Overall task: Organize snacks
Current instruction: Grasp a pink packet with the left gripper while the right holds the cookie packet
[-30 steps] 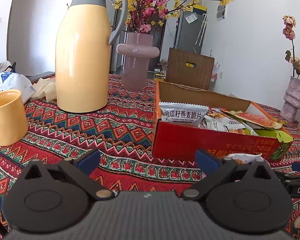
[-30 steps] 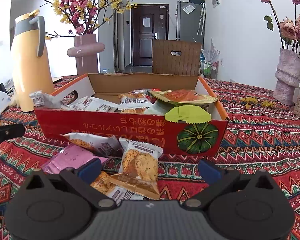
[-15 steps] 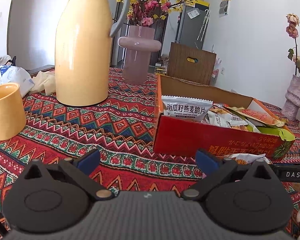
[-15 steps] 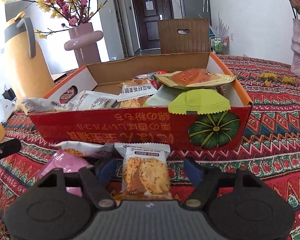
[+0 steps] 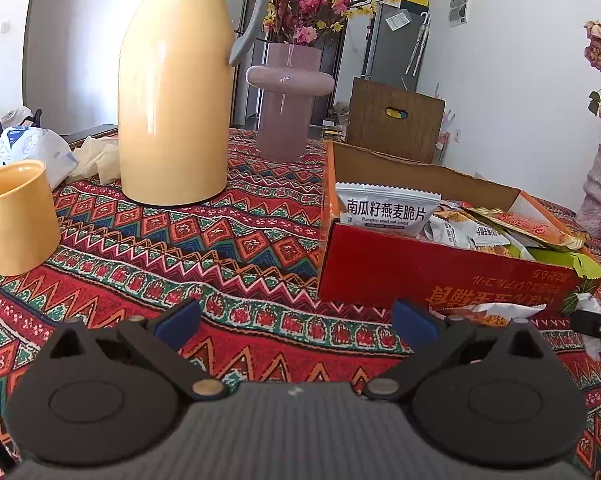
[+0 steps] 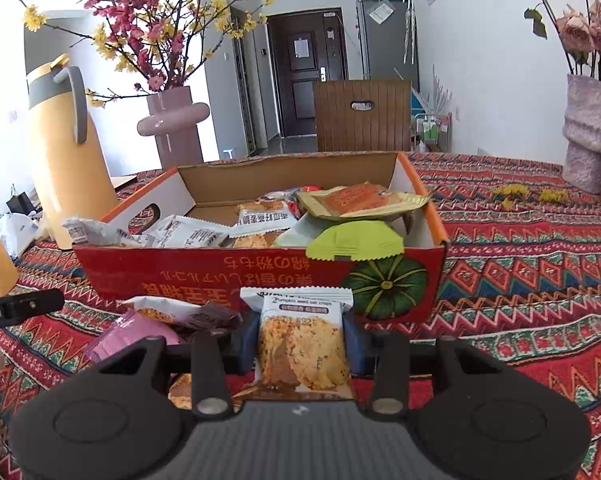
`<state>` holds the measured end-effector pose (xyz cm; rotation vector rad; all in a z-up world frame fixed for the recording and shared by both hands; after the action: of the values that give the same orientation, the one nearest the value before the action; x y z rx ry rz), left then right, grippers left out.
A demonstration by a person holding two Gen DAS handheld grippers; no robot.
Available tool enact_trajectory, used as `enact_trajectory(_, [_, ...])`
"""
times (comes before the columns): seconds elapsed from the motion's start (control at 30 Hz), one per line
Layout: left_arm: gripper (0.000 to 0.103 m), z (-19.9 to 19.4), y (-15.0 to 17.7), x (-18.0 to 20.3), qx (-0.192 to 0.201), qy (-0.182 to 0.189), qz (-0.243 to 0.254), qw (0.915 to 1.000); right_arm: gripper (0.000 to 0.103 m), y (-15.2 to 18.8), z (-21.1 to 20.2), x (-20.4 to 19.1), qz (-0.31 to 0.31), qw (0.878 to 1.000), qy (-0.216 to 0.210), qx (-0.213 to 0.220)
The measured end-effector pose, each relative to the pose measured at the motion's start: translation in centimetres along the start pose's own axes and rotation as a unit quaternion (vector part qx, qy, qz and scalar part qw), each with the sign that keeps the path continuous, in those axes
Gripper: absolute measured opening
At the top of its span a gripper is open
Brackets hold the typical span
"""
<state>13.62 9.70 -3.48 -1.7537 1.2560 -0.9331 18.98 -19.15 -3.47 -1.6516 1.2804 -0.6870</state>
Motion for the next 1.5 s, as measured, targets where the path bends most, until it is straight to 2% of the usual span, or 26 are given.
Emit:
enact_trajectory(0.2, [0.103, 0.0, 0.1, 0.1, 0.000, -0.012, 0.005, 0.9999, 0.042, 0.2, -0.9, 2.7, 0.013, 1.000, 0.022, 0.013])
enact_trajectory(0.43, [0.103, -0.4, -0.2, 0.5, 0.000, -0.019, 0.017, 0.9997, 0.042, 1.1, -0.4, 3.6, 0.030, 0.999, 0.013, 0.019])
enact_trajectory(0.57, [0.103, -0.7, -0.6, 1.3, -0.010, -0.003, 0.018, 0.9998, 0.043, 1.3, -0.5, 3.6, 0.032, 0.999, 0.006, 0.024])
enact_trajectory(0.87, [0.103, -0.7, -0.5, 5.9, -0.030, 0.049, 0.047, 0.9972, 0.043, 1.5, -0.9, 3.5, 0.035, 0.999, -0.002, 0.030])
enact_trajectory(1.03, [0.103, -0.4, -0.5, 6.8, -0.046, 0.066, 0.047, 0.9957, 0.043, 1.6, -1.1, 3.5, 0.037, 0.999, -0.005, 0.033])
enact_trajectory(1.33, [0.103, 0.5, 0.2, 9.1, -0.076, 0.086, 0.068, 0.9910, 0.043, 1.6, -1.2, 3.5, 0.035, 0.999, -0.006, 0.039])
enact_trajectory(1.5, [0.103, 1.8, 1.0, 10.8, -0.096, 0.079, 0.095, 0.9877, 0.043, 1.6, -1.3, 3.5, 0.036, 0.998, -0.007, 0.042])
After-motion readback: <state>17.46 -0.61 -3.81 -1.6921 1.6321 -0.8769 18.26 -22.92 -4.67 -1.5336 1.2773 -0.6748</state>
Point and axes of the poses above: each gripper's, at about its wrist camera, not at the fingertips, and z roughly the way its jaws point, x to its right, y to its underside, the point moved 2 cm from there along z, roughly the way its jaws point, and after that the axes turned 6 degrees about x, right-handed, at the moved point
